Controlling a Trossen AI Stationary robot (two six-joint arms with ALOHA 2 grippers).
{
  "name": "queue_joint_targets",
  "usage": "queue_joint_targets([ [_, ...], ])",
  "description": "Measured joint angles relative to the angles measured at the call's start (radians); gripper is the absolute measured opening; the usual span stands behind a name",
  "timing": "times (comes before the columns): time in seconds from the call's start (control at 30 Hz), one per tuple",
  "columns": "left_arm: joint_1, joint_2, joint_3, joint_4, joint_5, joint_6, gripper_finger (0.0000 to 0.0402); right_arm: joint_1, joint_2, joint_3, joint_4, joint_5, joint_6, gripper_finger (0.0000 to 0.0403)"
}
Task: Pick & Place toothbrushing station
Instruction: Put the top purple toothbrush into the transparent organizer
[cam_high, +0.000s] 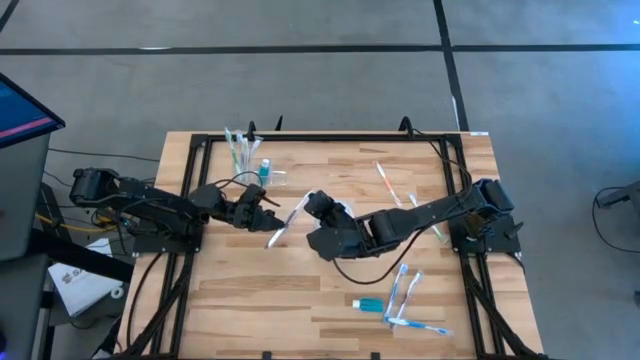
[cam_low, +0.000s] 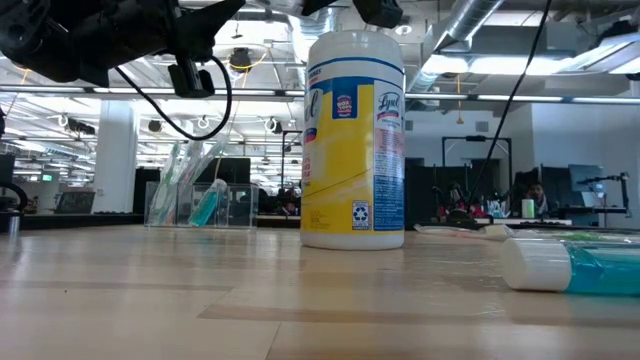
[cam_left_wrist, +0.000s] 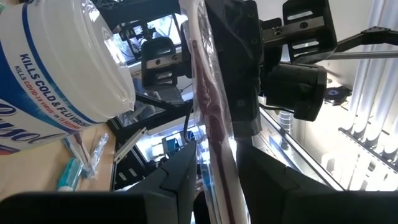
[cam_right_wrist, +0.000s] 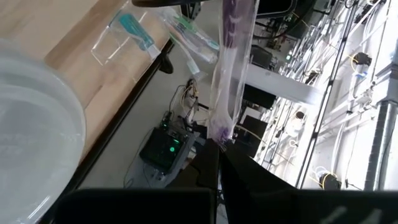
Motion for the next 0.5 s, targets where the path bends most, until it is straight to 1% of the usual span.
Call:
queue_joint_targets([
  [0.17, 0.0, 0.0, 0.019, 0.001, 0.023, 0.018, 0.0108, -0.009, 0.0, 0.0, 0.007, -0.03, 0.0, 0.0],
  [0.33, 0.0, 0.0, 0.029, -0.002, 0.027, 0.029, 0.0107, -0.02, 0.03, 0.004, 0.033, -0.018, -0.02, 0.0],
  [0.5, 0.0, 0.001, 0.031, -0.04, 0.043, 0.03, 0.0083, -0.021, 0.053, 0.005, 0.073, -0.013, -0.052, 0.0],
])
